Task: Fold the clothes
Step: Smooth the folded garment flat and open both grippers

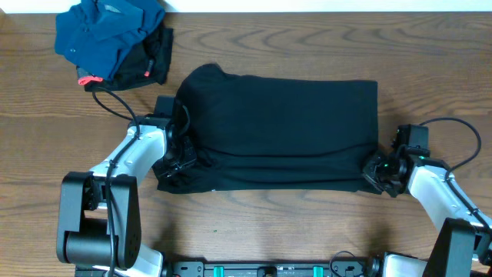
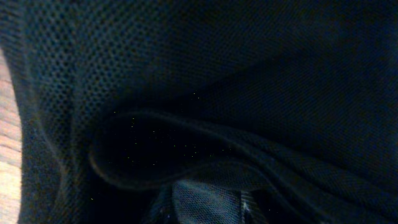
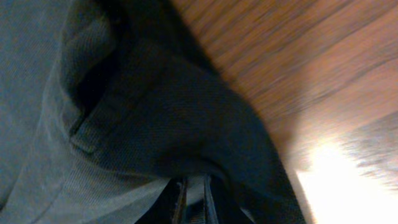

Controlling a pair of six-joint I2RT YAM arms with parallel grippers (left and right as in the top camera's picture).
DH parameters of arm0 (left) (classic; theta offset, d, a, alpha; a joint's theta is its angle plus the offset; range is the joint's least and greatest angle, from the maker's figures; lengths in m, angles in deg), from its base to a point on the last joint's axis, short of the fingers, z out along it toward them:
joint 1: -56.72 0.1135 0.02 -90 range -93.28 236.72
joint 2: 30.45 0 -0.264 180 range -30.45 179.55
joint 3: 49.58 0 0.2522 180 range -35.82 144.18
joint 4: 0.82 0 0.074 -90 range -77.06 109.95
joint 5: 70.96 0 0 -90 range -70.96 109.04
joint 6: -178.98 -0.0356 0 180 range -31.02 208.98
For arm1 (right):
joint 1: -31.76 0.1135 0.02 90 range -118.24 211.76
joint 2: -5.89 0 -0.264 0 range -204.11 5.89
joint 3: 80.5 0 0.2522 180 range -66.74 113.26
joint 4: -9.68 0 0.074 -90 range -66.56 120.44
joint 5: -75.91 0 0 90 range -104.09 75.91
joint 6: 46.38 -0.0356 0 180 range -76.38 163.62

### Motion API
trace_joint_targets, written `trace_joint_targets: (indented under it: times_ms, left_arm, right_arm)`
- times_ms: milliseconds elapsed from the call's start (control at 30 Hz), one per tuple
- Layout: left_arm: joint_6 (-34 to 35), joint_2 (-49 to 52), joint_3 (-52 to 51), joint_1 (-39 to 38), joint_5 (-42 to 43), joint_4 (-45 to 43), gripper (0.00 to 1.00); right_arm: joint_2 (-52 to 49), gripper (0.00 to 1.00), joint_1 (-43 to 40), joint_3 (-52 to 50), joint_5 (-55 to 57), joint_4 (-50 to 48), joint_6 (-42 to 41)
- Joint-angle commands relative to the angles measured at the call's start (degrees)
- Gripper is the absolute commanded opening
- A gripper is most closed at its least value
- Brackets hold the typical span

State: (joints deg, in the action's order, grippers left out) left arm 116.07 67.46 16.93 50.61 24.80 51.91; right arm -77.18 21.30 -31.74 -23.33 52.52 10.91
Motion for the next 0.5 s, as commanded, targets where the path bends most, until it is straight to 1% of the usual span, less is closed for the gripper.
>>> trace_joint_targets:
  times_ms: [0, 100, 233, 367, 467]
  left_arm:
    - [2.47, 1.66, -1.92, 0.50, -2.40, 1.33, 0.37]
    - [4.33, 1.29, -1.92, 0.00, -1.64, 2.12, 0.37]
    - [6.71, -1.03, -1.92, -2.62, 0.52, 4.02, 0.37]
    - [9.77, -6.27, -1.90, -7.41, 0.87, 4.74, 0.37]
    - [12.68, -11.67, -1.90, -11.17, -0.50, 4.44, 0.37]
  right_arm:
    - [-0.52, 0.11, -2.08, 0.81, 6.86, 1.09, 2.54]
    - [-0.52, 0.11, -2.05, 3.02, 6.91, 2.99, 4.17]
    - [-0.52, 0.10, -2.05, 7.85, 6.95, 7.76, 5.64]
    - [-0.52, 0.12, -1.88, 13.11, 8.37, 13.20, 6.08]
    - [-0.52, 0.14, -1.77, 15.96, 6.71, 15.56, 7.30]
